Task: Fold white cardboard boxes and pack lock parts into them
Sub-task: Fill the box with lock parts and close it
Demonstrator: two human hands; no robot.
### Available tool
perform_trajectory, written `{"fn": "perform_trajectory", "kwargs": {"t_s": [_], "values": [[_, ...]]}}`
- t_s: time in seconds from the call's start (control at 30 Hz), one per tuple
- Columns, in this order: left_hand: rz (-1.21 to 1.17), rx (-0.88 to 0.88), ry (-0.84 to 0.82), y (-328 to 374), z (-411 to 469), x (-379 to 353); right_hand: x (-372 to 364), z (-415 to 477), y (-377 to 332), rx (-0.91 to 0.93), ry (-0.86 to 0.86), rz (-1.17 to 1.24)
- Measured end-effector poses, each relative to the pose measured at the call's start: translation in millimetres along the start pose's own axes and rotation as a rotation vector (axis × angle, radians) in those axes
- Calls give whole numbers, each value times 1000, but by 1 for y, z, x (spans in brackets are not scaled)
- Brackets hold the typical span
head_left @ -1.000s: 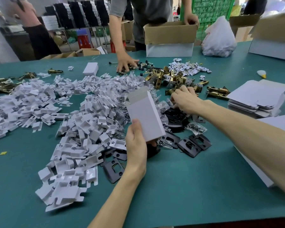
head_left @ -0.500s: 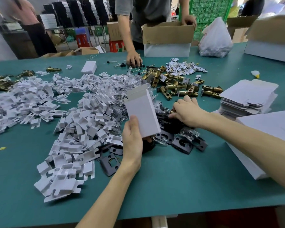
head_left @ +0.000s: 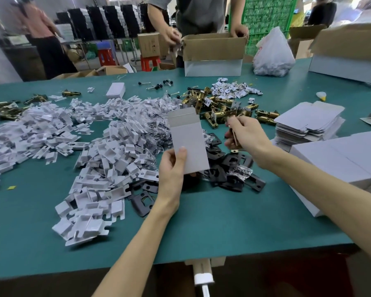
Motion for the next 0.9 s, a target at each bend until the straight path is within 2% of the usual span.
{"fn": "perform_trajectory", "kwargs": {"t_s": [0.13, 0.4, 0.53, 0.63, 0.73, 0.9], "values": [[19, -29, -14, 3, -2, 0, 0, -18, 11, -187, -96, 23], [36, -114, -85, 13, -8, -5, 9, -47, -3, -155, -151, 227], [9, -96, -116, 14, -10, -9, 2, -63, -5, -164, -234, 257], [-23, -40, -150, 10, -10, -9, 5, -68, 0, -155, -160, 284], [-19, -1, -200, 8, -11, -11, 15, -71, -8, -55, -88, 328], [4, -32, -282, 11, -14, -17, 27, -76, -50, 271, -41, 330]]}}
Point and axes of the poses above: each hand's wrist, its own z-axis towards the middle knuckle, its own x-axis out of the back of the hand, y = z × x, the point moved 6 cm from there along z, towards the middle knuckle, and after that the axes turned 10 degrees about z, right-handed, at the moved point
